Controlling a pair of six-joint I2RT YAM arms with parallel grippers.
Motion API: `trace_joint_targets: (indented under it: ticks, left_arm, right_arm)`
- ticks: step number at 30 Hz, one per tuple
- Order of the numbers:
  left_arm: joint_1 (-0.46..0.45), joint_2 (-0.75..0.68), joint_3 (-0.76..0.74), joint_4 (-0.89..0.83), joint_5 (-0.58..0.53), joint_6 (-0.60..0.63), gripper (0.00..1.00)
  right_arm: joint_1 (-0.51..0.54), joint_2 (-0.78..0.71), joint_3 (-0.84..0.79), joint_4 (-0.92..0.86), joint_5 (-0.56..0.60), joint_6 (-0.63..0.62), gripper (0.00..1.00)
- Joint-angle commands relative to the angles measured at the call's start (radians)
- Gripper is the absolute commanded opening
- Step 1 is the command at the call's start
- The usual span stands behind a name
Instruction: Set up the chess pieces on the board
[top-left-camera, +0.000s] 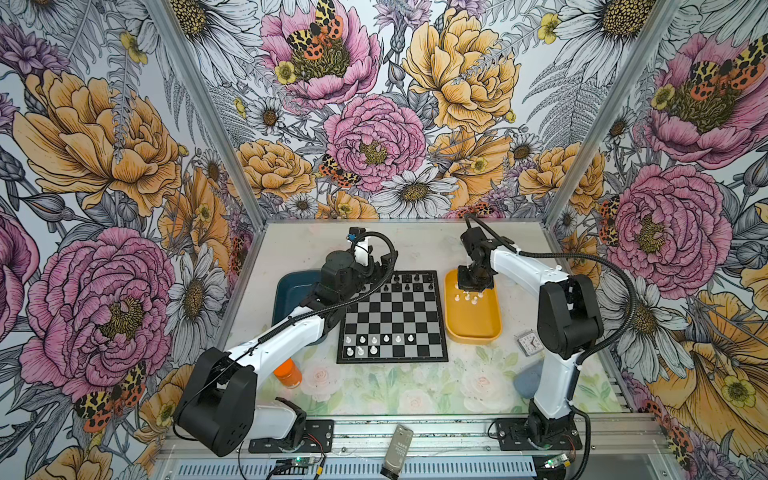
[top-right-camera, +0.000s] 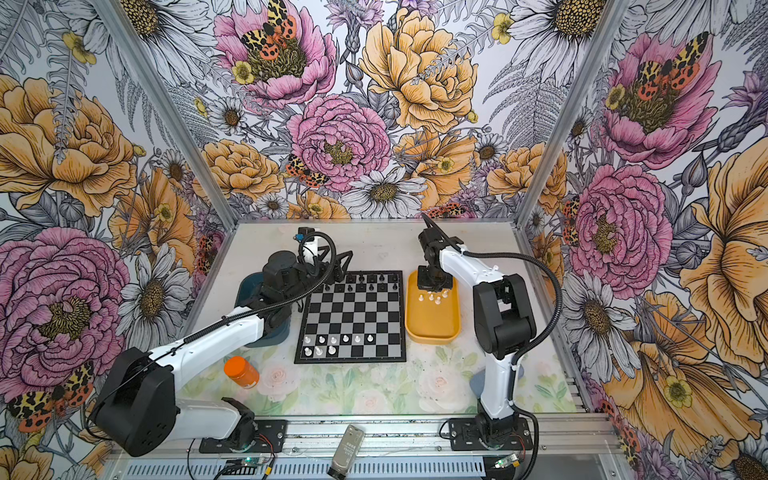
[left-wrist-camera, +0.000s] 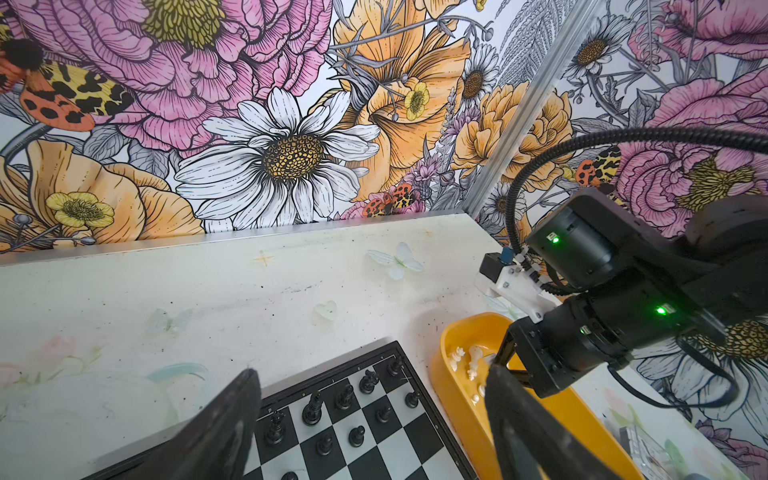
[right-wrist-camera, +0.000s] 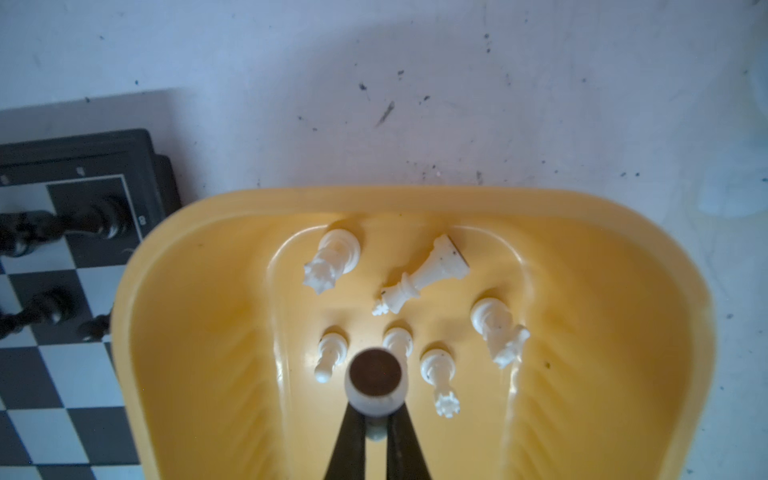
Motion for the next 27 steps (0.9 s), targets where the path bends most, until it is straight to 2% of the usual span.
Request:
trace_joint_targets:
  ticks: [1,9,21,27]
  left_arm:
    - [-0.004,-0.006,0.024,-0.017,0.004,0.025,0.86]
    - [-0.003,-0.012,0.023,-0.023,-0.005,0.031,0.86]
    - [-0.005,-0.016,0.019,-0.034,-0.017,0.038,0.86]
    - [-0.002,-0.016,0.018,-0.036,-0.018,0.038,0.86]
  right_arm:
    - [-0.008,0.031,0.045,0.010,0.039,-0.020,0.00]
    - [-0.015,0.079,0.084,0.011,0.046,-0.024,0.04]
    - [-0.017,0.113,0.116,0.017,0.035,-0.019,0.17]
    - [-0.017,0.114,0.124,0.017,0.029,-0.018,0.21]
